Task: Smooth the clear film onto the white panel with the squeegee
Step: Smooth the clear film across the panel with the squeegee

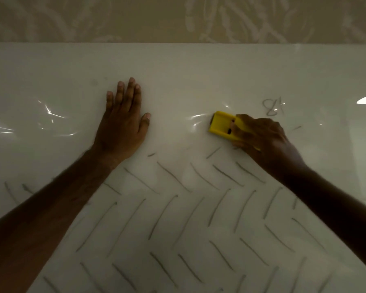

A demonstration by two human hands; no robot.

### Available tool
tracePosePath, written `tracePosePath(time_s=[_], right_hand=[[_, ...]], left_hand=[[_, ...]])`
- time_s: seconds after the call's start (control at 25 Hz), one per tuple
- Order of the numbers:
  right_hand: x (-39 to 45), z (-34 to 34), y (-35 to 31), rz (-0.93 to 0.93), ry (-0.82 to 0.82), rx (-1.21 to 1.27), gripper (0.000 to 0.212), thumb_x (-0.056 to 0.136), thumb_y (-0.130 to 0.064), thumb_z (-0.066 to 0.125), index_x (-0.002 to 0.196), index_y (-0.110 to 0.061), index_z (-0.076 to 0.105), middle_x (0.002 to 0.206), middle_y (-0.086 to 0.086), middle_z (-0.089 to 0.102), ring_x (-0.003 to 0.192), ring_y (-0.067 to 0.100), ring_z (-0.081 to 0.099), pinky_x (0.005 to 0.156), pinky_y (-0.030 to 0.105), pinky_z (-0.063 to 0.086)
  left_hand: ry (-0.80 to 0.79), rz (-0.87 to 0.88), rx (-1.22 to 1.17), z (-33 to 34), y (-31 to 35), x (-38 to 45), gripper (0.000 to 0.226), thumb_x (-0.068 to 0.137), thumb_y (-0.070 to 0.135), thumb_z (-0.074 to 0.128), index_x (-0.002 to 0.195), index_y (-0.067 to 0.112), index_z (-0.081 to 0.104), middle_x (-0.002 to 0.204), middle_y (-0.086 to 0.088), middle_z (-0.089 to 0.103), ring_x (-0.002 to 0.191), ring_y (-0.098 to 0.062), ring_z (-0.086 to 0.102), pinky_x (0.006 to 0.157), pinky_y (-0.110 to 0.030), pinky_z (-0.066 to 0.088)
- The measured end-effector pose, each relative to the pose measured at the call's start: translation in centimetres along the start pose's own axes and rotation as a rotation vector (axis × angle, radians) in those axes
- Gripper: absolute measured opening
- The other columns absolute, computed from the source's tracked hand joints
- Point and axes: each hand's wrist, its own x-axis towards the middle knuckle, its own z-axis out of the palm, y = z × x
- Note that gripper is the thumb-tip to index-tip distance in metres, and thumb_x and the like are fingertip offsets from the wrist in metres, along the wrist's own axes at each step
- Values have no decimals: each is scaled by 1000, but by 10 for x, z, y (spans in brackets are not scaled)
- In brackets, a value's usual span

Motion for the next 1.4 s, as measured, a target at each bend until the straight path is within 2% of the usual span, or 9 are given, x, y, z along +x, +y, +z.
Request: tracePosePath(time_s=[0.16,0.28,0.48,0.6,0.84,1.04,1.16,1.28,1.4], right_hand=[[31,-1,49,160,-28,-76,40,109,-40,51,142,-19,62,153,11,56,107,47,59,96,55,47],[67,8,38,246,-42,-25,46,104,-43,49,142,-20,62,154,9,55,108,46,57,98,53,48],[6,8,0,65,9,19,37,111,-36,52,139,-18,68,151,11,59,109,42,61,98,48,46],[-26,-10,32,45,14,-33,36,112,-34,52,137,-16,69,150,13,60,110,42,62,97,49,47],[32,-10,86,368,-23,-65,45,106,-44,51,145,-23,57,151,6,56,106,46,57,96,53,49],[-13,-1,38,214,-42,-12,42,109,-41,51,143,-19,64,155,7,55,108,42,56,99,50,46],[-42,-19,61,213,-50,-77,43,112,-42,46,143,-19,65,155,9,55,108,45,59,99,52,46],[-24,-28,104,332,-83,-139,54,113,-50,30,148,-21,59,148,14,56,103,47,59,95,51,46],[22,-25,111,527,-36,-84,48,107,-51,47,142,-20,58,138,12,61,100,46,59,89,47,47]], left_hand=[[-20,19,21,-3,4,7,79,107,46,22,170,-1,14,179,-23,10,164,-50,9,132,-61,4],[-17,15,35,-1,12,12,79,107,50,23,171,3,15,179,-19,11,163,-51,7,131,-64,2],[-18,2,46,1,16,13,81,108,56,21,172,7,12,181,-14,9,164,-49,5,131,-67,2],[-6,-3,50,4,17,11,80,108,55,21,171,6,14,180,-15,11,164,-50,7,130,-69,3],[-14,-35,79,6,25,17,80,107,53,21,171,6,13,181,-13,10,163,-52,7,128,-73,3],[-15,-2,75,8,24,19,79,107,53,22,172,7,13,181,-9,10,163,-53,7,128,-74,2],[-11,7,76,10,22,20,80,107,54,21,172,8,13,181,-8,9,163,-53,6,128,-74,2],[-19,10,65,10,23,21,80,107,54,20,172,9,12,182,-8,8,163,-53,6,128,-73,3],[-20,18,64,9,21,21,79,107,53,21,172,9,13,181,-7,10,162,-54,7,127,-74,5]])
